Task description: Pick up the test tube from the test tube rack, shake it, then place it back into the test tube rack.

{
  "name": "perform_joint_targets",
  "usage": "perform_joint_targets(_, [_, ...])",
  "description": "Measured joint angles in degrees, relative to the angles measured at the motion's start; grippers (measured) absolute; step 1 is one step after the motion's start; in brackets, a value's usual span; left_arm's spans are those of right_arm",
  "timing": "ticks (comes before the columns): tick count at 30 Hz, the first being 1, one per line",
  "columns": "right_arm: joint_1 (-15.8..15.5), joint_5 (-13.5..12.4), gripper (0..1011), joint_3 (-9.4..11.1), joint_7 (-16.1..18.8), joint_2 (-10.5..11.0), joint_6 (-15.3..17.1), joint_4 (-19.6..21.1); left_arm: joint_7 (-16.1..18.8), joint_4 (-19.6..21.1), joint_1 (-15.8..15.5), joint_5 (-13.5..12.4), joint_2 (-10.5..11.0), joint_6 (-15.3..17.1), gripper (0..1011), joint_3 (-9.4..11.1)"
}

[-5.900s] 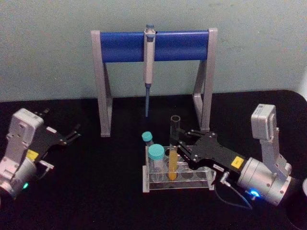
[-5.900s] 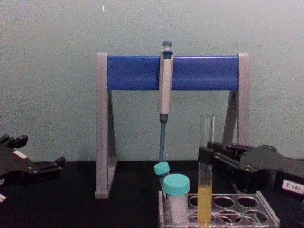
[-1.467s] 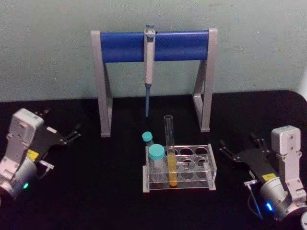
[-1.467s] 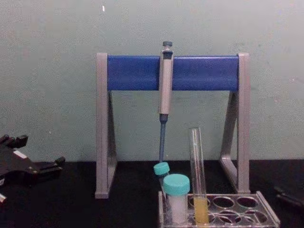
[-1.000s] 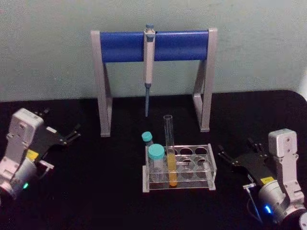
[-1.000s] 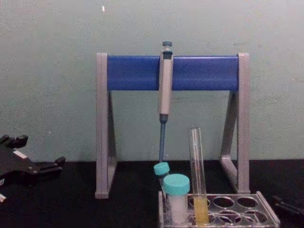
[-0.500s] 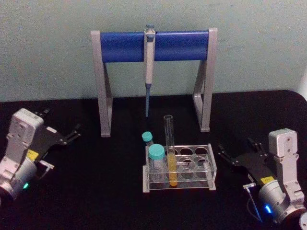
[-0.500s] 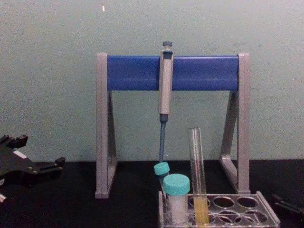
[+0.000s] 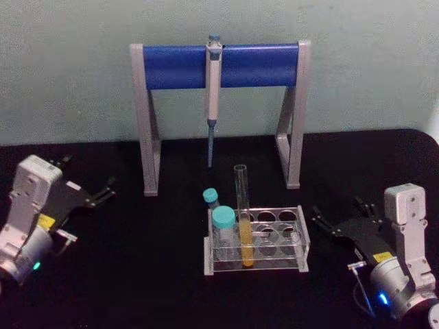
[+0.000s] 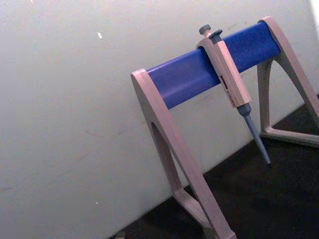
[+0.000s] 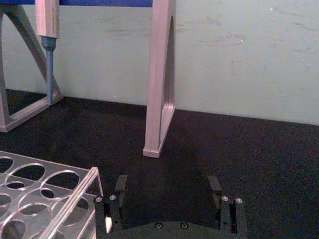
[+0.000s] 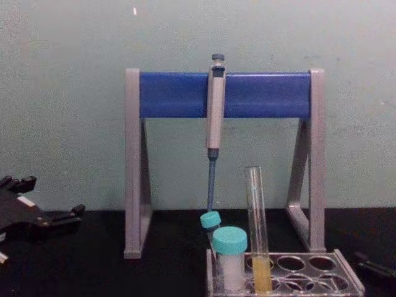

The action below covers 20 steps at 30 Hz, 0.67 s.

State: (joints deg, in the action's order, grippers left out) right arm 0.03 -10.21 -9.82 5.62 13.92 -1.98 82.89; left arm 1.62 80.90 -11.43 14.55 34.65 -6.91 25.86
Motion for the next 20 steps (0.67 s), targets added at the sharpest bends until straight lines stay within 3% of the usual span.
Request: perform_joint_targets(20, [0.00,-0.05,1000,0.00,0.01,0.00,0.00,0.00,0.00,0.00,0.00,0.00,0.00,0.00,1001,0.00])
